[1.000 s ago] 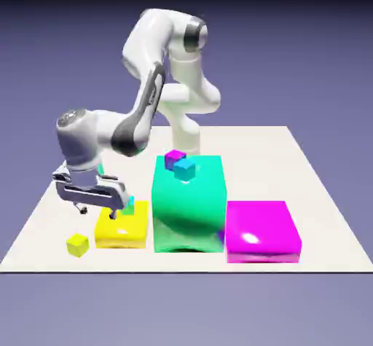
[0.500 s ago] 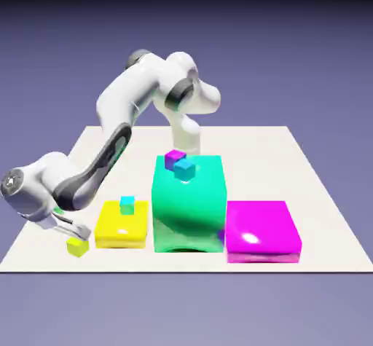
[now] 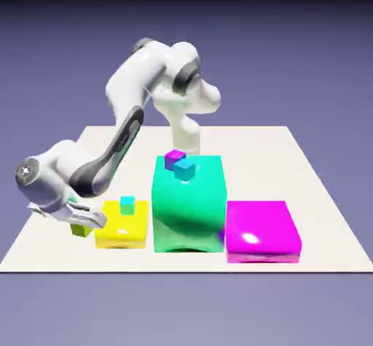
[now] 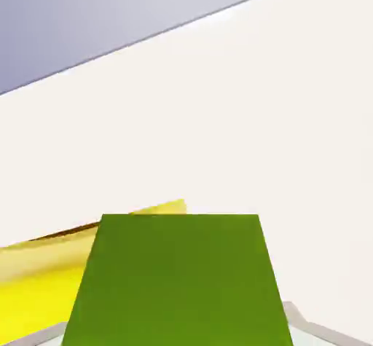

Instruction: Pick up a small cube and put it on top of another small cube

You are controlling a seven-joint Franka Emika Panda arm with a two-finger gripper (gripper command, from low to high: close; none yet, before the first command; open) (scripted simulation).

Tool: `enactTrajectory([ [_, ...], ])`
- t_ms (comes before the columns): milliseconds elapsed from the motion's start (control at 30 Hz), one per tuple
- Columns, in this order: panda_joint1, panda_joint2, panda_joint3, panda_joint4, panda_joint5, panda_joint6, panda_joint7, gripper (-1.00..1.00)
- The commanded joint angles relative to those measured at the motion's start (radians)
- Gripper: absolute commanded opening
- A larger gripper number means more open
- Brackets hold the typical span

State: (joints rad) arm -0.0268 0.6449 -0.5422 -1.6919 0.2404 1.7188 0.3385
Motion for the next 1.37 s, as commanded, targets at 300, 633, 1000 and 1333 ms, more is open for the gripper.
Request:
enactTrajectory([
  [300,0.117,-0.362,0.135,-0.251,-0.231,-0.016,-0.131,-1.00],
  [633,0.235,-0.725,0.270,-0.502,-0.459,-0.032,-0.261,-1.00],
  [1000,0.364,-1.123,0.418,-0.779,-0.710,-0.050,-0.405,-1.00],
  [1333,0.355,-1.133,0.400,-0.866,-0.754,0.036,-0.397,1.00],
])
